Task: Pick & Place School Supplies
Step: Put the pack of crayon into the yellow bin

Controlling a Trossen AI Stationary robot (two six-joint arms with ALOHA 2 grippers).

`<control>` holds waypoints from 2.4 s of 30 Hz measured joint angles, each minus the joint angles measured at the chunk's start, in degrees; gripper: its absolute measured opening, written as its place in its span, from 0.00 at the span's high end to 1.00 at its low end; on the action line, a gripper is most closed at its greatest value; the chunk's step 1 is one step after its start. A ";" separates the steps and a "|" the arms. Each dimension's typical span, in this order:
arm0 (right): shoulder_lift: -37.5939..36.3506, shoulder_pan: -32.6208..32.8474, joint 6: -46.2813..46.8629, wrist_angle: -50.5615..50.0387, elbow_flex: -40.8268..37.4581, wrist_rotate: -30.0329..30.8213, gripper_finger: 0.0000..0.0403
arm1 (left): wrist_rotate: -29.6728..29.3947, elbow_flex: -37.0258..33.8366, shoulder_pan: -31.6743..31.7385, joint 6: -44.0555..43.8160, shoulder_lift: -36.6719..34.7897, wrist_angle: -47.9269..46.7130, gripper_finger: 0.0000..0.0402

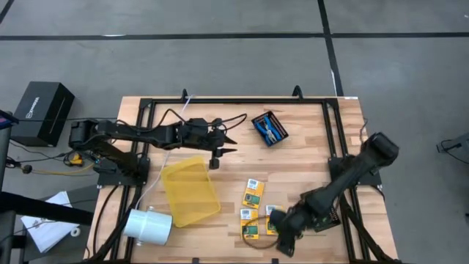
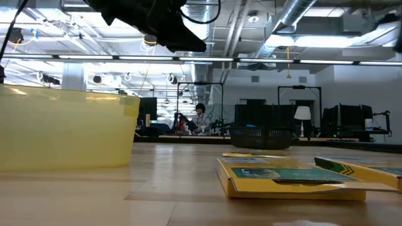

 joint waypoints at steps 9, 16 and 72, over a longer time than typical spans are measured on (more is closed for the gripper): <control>12.96 1.83 4.46 2.56 2.43 -1.51 0.44 | 4.14 -0.31 -0.09 1.69 -0.52 -0.40 0.74; 12.64 -0.67 6.84 4.73 2.44 -2.20 0.44 | 4.14 -0.31 -0.09 1.74 -0.52 -0.48 0.74; 13.42 -26.74 5.85 4.48 0.19 7.56 0.83 | 8.91 -0.23 -0.27 1.50 -0.82 -5.89 0.74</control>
